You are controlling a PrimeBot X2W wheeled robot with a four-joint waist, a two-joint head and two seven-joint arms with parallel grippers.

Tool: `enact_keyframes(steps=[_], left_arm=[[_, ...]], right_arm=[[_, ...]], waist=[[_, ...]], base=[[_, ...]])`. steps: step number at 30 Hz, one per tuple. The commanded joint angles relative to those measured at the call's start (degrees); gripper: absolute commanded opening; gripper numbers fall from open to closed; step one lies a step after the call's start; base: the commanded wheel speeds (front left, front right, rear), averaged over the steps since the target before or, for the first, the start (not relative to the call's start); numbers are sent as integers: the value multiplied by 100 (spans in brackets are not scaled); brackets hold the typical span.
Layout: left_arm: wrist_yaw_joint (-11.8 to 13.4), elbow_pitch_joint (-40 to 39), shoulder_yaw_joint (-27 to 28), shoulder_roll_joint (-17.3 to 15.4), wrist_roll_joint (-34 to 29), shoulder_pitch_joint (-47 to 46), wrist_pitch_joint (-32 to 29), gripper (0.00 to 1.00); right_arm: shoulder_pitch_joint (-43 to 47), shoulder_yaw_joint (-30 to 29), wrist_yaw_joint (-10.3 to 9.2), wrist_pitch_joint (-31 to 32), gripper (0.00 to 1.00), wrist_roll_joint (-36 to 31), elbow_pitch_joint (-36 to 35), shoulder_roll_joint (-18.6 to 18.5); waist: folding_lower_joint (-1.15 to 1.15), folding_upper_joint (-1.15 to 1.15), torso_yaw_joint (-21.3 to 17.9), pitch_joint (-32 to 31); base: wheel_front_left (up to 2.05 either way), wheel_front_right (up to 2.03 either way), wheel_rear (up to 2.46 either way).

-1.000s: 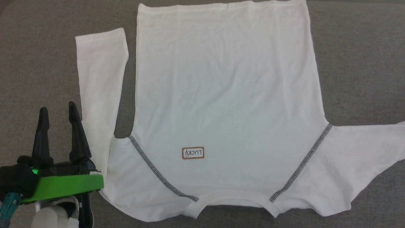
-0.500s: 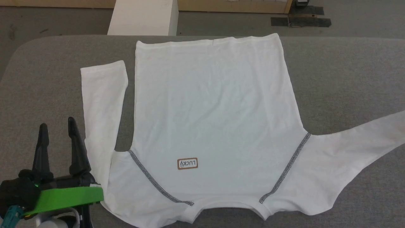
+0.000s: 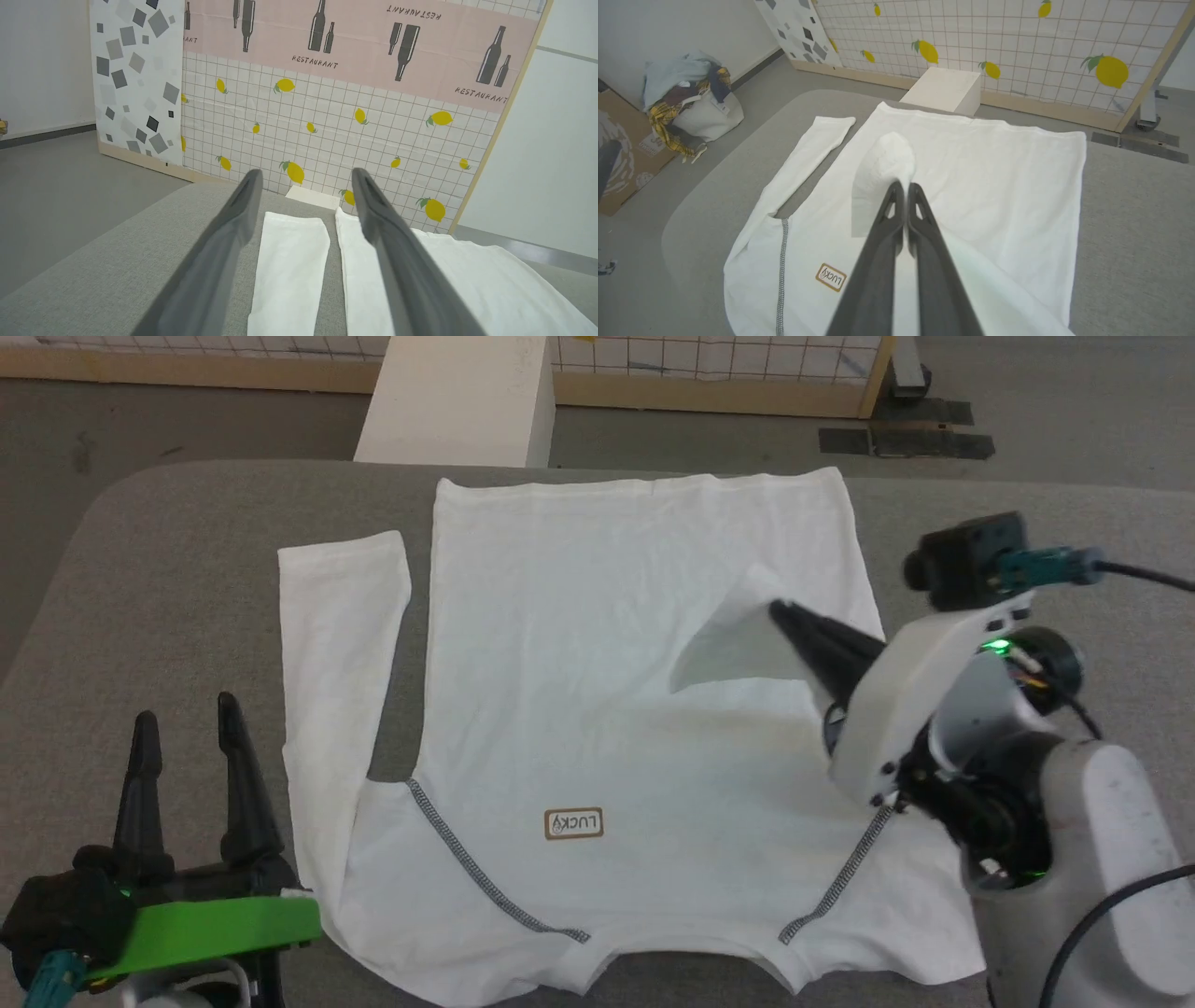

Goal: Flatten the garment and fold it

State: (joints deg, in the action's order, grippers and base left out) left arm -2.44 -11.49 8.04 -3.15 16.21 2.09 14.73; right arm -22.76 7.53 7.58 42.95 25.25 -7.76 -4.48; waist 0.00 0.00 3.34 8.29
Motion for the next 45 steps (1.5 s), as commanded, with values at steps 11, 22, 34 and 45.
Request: enact_keyframes(steps=[11, 22, 34, 45], left_arm=[[21, 114, -188, 21, 127, -43, 27, 100], [38, 234, -195, 25, 201, -55, 27, 100], [2, 389, -154, -45, 65, -76, 27, 100], [-45, 665, -221, -156, 65, -228, 12, 100]], right_arm=[[-386, 1837, -9, -837, 0, 766, 1689, 158], [-823, 2628, -9, -1213, 100, 1090, 2771, 159], [-614, -106, -9, -3214, 100, 232, 1249, -18], [1019, -1779, -9, -4626, 100, -1379, 353, 71]], waist=[[0, 0, 622, 195], [0, 0, 727, 255], [0, 0, 302, 44], [0, 0, 63, 39]], base=[[0, 0, 0], [0, 0, 0], [0, 0, 0], [0, 0, 0]])
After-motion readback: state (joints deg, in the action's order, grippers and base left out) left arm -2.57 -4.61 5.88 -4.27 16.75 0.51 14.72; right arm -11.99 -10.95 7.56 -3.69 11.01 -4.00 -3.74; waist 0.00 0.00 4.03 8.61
